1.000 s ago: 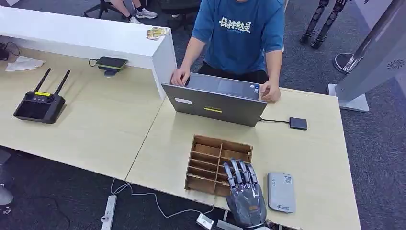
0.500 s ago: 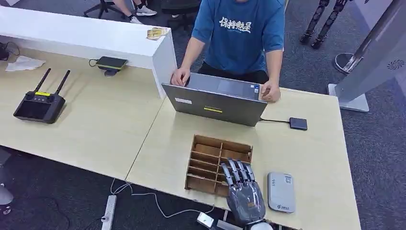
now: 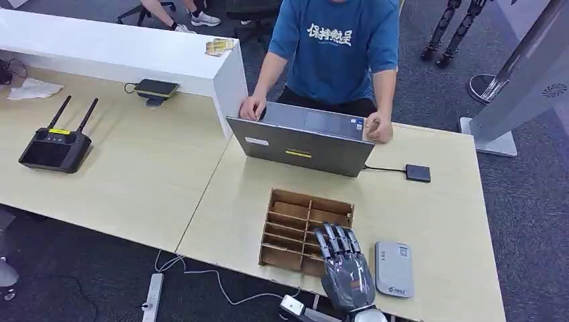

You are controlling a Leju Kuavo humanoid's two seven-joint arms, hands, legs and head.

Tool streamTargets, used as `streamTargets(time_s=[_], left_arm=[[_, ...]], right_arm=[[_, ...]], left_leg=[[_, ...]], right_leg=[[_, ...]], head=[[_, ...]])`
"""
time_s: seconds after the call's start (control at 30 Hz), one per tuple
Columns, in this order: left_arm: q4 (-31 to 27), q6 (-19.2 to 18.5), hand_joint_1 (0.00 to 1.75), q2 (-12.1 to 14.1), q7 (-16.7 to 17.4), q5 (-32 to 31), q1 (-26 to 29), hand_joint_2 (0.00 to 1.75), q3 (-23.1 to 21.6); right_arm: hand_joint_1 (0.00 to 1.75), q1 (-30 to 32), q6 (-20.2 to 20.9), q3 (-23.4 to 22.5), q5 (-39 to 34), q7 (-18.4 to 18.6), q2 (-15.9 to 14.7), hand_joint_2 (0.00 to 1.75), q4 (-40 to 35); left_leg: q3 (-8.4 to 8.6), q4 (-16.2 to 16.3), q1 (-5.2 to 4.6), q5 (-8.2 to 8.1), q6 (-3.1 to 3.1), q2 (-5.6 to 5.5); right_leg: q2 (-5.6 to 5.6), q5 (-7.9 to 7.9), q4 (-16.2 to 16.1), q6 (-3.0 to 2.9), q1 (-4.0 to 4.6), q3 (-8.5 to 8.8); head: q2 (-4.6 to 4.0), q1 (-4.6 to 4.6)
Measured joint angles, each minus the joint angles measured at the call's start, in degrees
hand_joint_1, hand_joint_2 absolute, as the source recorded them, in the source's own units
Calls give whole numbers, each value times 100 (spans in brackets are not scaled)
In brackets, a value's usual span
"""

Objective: Pass the card to the sensor for recognition and then transmit it.

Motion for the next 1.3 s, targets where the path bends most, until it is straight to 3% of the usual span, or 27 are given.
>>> streamTargets(time_s=[0.27,0.57,1.3], left_arm=[[0,15,0,0,-39,74,9,0,90],[0,15,0,-2,-48,103,10,0,101],[-2,-2,0,-2,-42,85,10,0,101]], right_arm=[[0,-7,258,17,-339,-83,-219,175,-306],[0,-10,278,74,-402,-101,-479,175,-702],[0,-246,573,293,-1001,-238,-498,175,-498]], left_leg=[[0,0,-1,0,0,0],[0,0,0,0,0,0],[0,0,0,0,0,0]], right_leg=[[0,0,0,0,-1,0],[1,0,0,0,0,-1],[0,0,0,0,0,0]], head=[[0,0],[0,0],[0,0]])
